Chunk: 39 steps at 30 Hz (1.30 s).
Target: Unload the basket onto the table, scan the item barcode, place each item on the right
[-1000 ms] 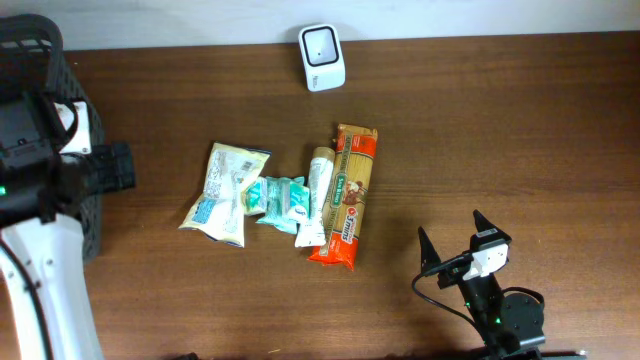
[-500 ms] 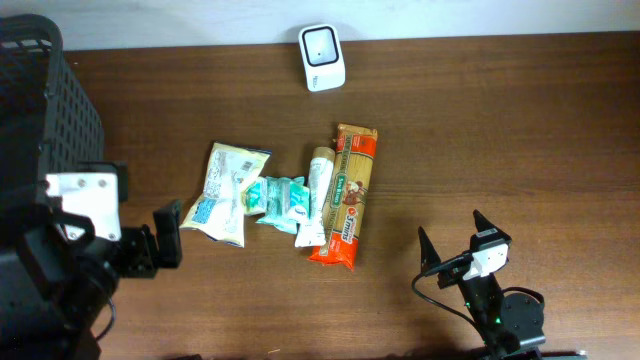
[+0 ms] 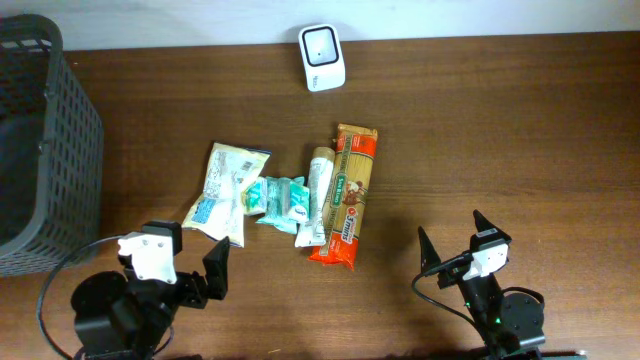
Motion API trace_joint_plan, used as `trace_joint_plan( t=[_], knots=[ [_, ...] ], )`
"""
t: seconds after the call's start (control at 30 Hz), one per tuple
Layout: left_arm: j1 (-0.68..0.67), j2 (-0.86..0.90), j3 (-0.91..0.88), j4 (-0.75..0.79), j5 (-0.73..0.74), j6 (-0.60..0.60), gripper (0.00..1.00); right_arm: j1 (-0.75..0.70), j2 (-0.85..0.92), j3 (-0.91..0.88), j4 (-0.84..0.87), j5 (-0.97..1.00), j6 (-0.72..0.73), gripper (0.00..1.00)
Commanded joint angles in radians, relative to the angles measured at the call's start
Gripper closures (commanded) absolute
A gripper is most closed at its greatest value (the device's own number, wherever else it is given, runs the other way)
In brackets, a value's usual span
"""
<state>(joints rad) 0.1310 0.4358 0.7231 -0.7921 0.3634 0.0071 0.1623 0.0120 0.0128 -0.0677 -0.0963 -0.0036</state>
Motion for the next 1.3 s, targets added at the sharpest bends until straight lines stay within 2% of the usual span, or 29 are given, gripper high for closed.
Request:
trace_joint_plan(
  t=[0.0,0.03,0.17,0.23,0.37,0.83,0.9,1.03,1.1,1.2,1.27],
  knots=[
    [-0.08,-0.003,-0.002,0.013,-0.087,-0.021,0.01,-0.006,-0.006,-0.007,-0.002,-0.005,0.0,0.01],
    [-0.104,-0.003,-0.002,0.013,-0.105,-0.021,0.01,-0.006,-0.006,-0.007,-0.002,-0.005,0.0,0.01],
    [-0.188,-0.003,-0.002,0.013,-0.347,0.02,0.01,-0.006,-0.006,-0.007,-0.002,-0.005,0.0,0.01],
    [-0.195,-0.003,-0.002,-0.009,-0.349,0.089,0.01,-0.006,-0.006,-0.007,-0.002,-0.005,0.0,0.01],
    [-0.195,-0.003,-0.003,-0.055,-0.354,0.097,0.01,-0.006,-0.006,-0.007,-0.002,-0.005,0.0,0.01],
    [-0.194,-0.003,-0.003,-0.057,-0.367,0.145,0.01,-0.006,-0.006,-0.007,-0.002,-0.005,0.0,0.01],
    [-0.189,-0.048,-0.019,-0.048,-0.367,0.151,0.01,-0.006,-0.006,-0.007,-0.002,-0.005,0.0,0.01],
    [-0.147,-0.195,-0.218,0.134,-0.364,0.182,0.01,-0.006,-0.006,-0.007,-0.002,-0.005,0.0,0.01],
    [-0.147,-0.306,-0.361,0.306,-0.369,0.216,0.01,-0.006,-0.006,-0.007,-0.002,-0.005,0.0,0.01],
    [-0.129,-0.425,-0.513,0.436,-0.372,0.238,0.01,-0.006,-0.006,-0.007,-0.002,-0.005,0.0,0.01],
    [-0.112,-0.431,-0.576,0.526,-0.381,0.244,0.01,-0.006,-0.006,-0.007,-0.002,-0.005,0.0,0.01]
  ],
)
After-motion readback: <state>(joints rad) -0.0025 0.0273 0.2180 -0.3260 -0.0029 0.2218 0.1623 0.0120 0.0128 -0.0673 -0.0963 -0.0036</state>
